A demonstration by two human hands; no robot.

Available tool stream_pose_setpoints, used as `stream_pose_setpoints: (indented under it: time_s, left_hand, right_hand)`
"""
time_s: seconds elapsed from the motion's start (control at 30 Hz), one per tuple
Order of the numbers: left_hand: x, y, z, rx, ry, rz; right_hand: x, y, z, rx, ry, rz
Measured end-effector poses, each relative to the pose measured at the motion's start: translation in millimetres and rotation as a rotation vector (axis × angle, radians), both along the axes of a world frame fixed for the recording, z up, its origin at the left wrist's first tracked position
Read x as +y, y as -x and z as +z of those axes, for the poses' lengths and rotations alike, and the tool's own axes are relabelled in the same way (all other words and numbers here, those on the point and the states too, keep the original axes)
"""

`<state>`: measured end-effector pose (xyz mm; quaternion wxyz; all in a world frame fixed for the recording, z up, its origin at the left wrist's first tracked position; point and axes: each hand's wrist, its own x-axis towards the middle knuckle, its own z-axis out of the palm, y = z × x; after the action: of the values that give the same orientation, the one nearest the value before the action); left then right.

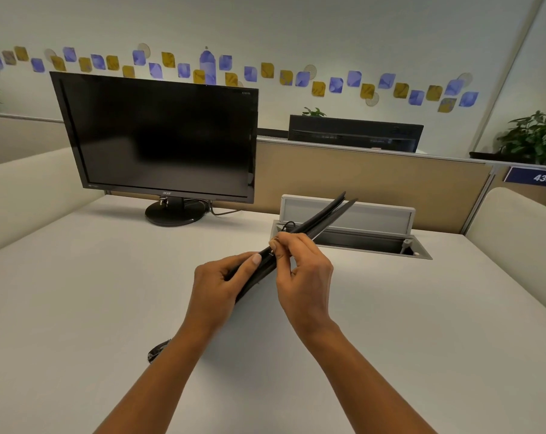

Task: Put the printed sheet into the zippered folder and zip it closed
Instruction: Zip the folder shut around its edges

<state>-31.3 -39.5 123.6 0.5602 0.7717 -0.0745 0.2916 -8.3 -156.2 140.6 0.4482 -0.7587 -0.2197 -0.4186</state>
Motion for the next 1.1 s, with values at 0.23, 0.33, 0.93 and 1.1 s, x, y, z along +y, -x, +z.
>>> stream_pose_setpoints:
  time_s: [0.23, 0.33, 0.93, 1.1]
  left_hand:
    - [1, 6, 16, -0.137, -0.106, 0.102]
    - [9, 11, 22, -0.168, -0.018, 0.079]
    - [26, -1, 30, 0.068, 0.213, -0.013]
    - [28, -2, 30, 0.071, 0.214, -0.007]
  right_hand:
    - [6, 0, 10, -0.031, -0.049, 0.046]
    - [12, 1, 19, -0.073, -0.026, 0.098]
    - [13, -14, 74, 0.234, 0.430, 0.195]
    - [15, -16, 74, 0.198, 0.464, 0.175]
